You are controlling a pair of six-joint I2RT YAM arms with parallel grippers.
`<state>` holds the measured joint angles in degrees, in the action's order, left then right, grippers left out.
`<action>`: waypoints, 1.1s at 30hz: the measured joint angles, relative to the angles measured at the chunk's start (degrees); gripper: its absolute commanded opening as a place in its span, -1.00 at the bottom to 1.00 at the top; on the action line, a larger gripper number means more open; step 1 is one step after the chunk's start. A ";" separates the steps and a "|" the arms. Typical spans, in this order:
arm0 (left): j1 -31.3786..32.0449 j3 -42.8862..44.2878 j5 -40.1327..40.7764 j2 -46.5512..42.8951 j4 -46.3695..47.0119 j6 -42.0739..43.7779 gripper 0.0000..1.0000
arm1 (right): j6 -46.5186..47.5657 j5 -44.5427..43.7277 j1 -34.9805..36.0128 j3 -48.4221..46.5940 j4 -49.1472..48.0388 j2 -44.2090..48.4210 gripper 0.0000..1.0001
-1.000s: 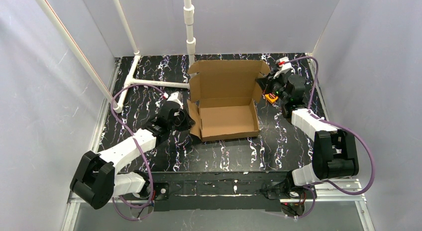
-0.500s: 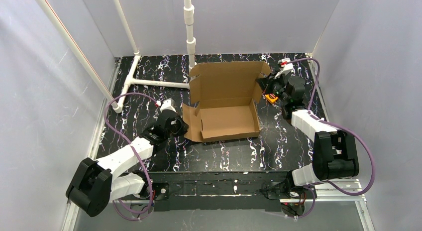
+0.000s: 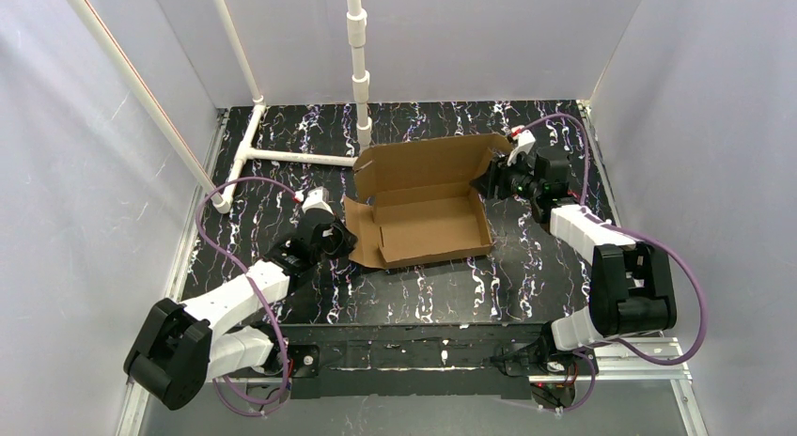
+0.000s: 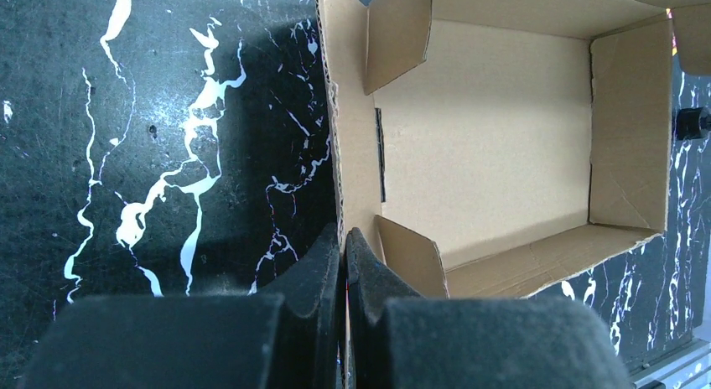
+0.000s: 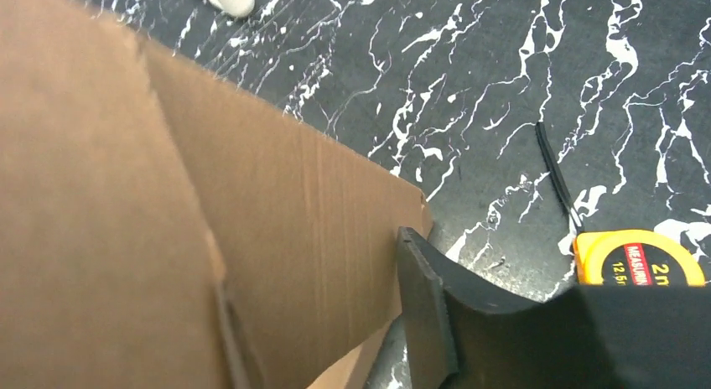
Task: Fold the paper box
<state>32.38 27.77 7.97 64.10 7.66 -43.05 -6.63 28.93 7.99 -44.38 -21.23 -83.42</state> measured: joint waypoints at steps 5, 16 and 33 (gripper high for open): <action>0.00 0.04 -0.07 -0.31 -0.02 -0.04 -1.00 | 8.52 3.32 -2.29 -4.92 10.10 0.13 0.54; 0.00 5.46 -1.60 0.26 -3.76 0.15 -1.00 | 34.56 7.34 -6.43 -23.91 38.14 3.45 0.67; 0.00 8.28 -5.35 2.43 -5.57 2.12 -1.00 | 45.38 20.17 6.69 -48.87 62.27 0.85 -0.54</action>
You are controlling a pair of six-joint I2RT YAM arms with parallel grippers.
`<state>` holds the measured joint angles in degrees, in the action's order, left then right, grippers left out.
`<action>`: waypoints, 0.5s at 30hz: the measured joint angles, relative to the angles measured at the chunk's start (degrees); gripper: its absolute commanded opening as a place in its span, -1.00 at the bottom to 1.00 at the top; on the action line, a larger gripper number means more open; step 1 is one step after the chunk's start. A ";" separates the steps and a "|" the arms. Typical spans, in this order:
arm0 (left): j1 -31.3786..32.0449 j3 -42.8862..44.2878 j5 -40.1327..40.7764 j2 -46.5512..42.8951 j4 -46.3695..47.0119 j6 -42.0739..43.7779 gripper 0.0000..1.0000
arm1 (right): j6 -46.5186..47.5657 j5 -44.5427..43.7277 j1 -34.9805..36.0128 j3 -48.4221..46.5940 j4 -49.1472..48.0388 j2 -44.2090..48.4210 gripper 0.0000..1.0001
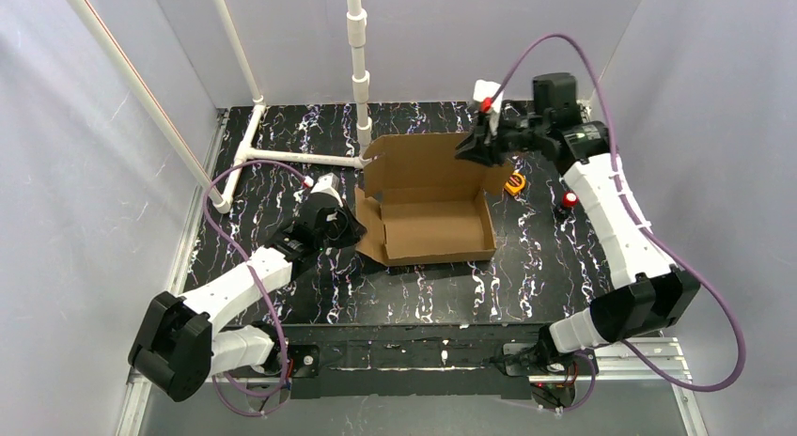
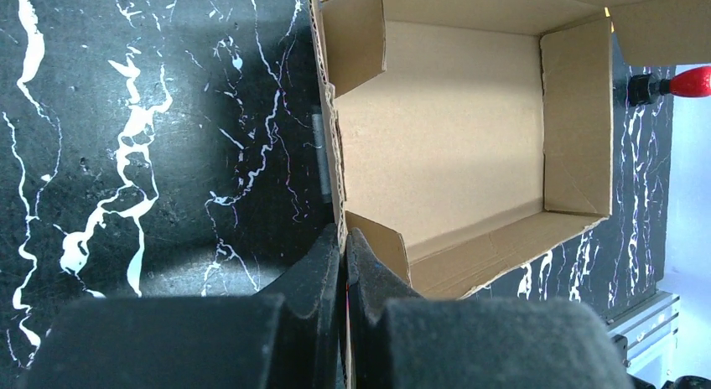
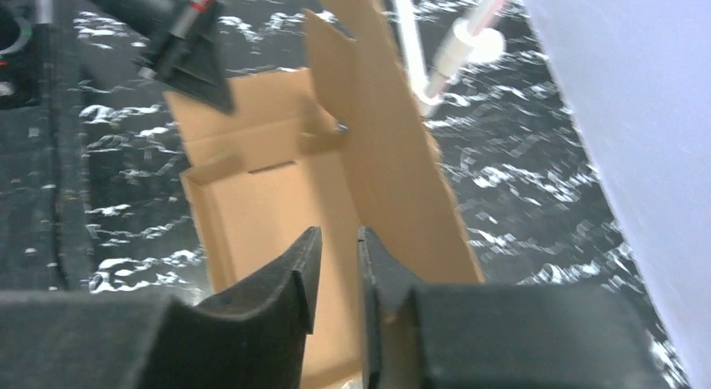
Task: Fold the paper box
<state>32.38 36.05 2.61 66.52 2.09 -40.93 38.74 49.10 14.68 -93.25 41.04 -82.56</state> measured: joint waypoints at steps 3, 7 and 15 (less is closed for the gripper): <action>0.00 0.28 -0.79 0.61 0.07 0.07 -1.00 | -1.79 -1.79 6.71 2.10 -1.92 -0.59 -0.91; 0.00 0.55 -2.10 1.81 0.44 0.66 -1.00 | -7.19 -10.71 12.70 8.74 -8.94 -2.97 -0.97; 0.00 2.82 -4.55 3.10 0.46 4.92 -1.00 | -17.40 -35.23 12.28 13.25 -25.35 -9.99 -0.97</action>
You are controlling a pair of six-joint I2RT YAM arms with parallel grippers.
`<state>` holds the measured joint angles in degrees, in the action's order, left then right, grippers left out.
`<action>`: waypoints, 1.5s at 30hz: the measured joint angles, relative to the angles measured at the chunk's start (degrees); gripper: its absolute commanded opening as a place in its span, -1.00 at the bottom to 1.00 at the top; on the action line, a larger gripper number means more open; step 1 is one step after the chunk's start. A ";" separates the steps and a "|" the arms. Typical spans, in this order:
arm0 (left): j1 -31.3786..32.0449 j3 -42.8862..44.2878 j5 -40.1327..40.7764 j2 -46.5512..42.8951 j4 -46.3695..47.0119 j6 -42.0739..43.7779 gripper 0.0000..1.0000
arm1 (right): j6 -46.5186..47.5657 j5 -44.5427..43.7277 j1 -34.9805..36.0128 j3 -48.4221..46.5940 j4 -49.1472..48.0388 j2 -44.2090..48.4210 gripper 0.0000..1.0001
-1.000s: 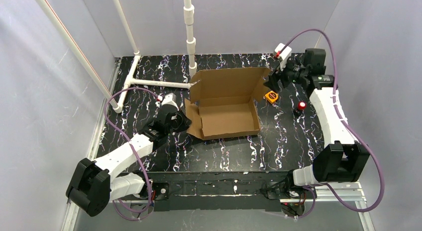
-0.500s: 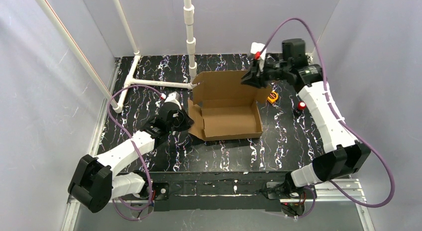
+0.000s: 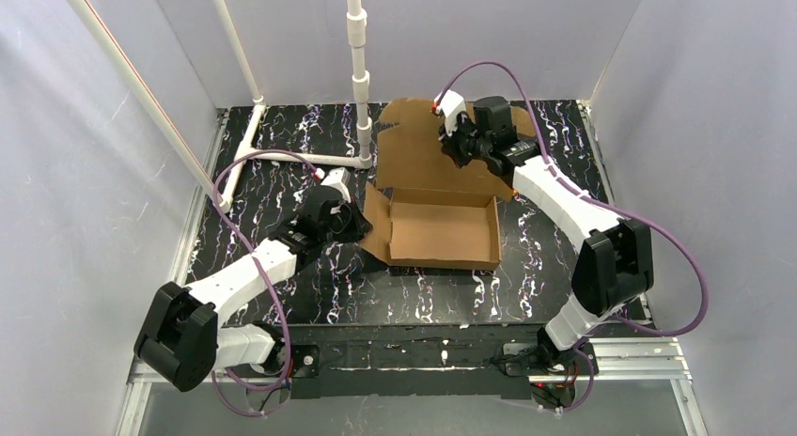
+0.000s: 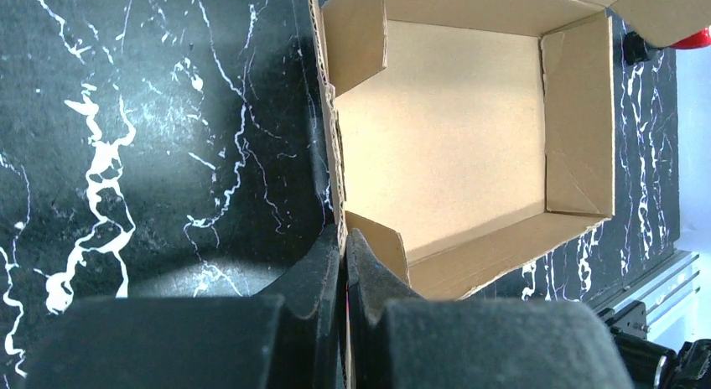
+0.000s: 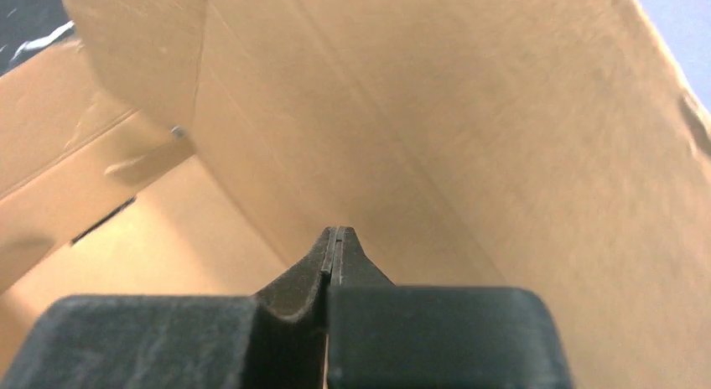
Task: Fold the paper box
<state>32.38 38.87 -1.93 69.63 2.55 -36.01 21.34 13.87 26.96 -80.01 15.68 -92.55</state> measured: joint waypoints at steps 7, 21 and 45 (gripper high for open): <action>0.00 2.32 -0.85 2.14 -0.13 4.70 -1.00 | -4.76 -6.34 -0.11 1.36 -9.51 -1.03 -0.65; 0.00 9.55 -1.09 8.48 -5.92 14.64 -1.00 | 0.81 14.58 -5.97 6.05 -6.21 -1.05 0.69; 0.00 23.61 -8.17 18.49 -16.31 23.41 -0.92 | 21.55 8.52 -4.07 9.73 4.24 -9.25 0.06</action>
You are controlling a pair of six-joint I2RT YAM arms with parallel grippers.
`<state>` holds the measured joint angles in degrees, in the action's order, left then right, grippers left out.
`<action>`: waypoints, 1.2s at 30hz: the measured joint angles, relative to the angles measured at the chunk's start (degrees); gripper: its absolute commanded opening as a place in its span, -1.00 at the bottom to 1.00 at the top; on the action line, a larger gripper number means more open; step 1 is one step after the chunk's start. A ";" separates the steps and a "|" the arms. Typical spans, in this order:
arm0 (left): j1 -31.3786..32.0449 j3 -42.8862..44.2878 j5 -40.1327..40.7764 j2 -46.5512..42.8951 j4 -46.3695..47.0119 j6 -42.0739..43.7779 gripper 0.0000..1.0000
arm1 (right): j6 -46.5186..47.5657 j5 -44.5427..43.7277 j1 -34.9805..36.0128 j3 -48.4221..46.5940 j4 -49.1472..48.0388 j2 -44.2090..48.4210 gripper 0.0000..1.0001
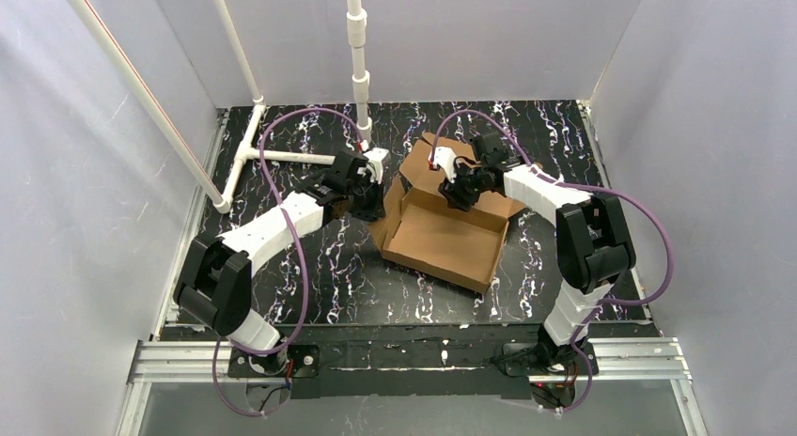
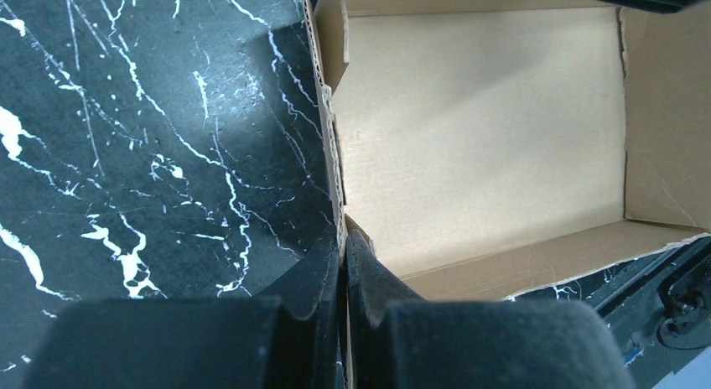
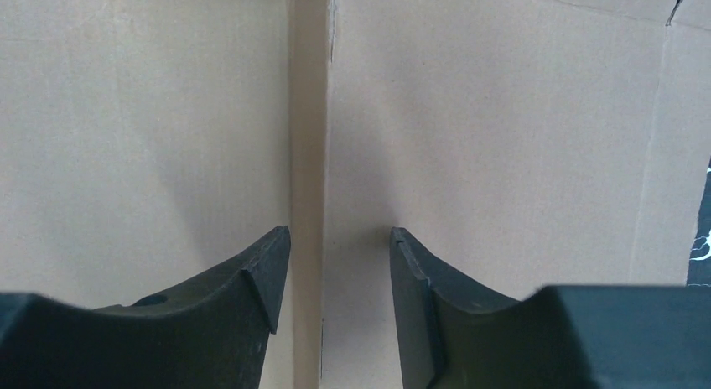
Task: Fold the paper box
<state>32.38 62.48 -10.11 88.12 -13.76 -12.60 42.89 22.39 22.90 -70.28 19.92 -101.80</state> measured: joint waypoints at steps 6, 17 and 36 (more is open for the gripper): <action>0.00 1.79 -3.48 1.99 -0.11 0.17 -0.57 | -0.22 -0.50 0.17 0.00 -0.94 -0.26 -0.05; -0.76 4.00 -15.02 6.60 1.07 -4.74 -0.15 | -0.74 -0.92 0.48 0.37 -2.56 -0.55 -0.09; -15.85 -4.90 -33.24 6.99 18.16 -26.18 -0.08 | -1.01 -0.83 0.48 0.44 -3.45 -0.94 -0.10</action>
<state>16.53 57.58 -43.35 95.11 4.40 -38.79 41.89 21.56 23.38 -69.84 16.47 -102.74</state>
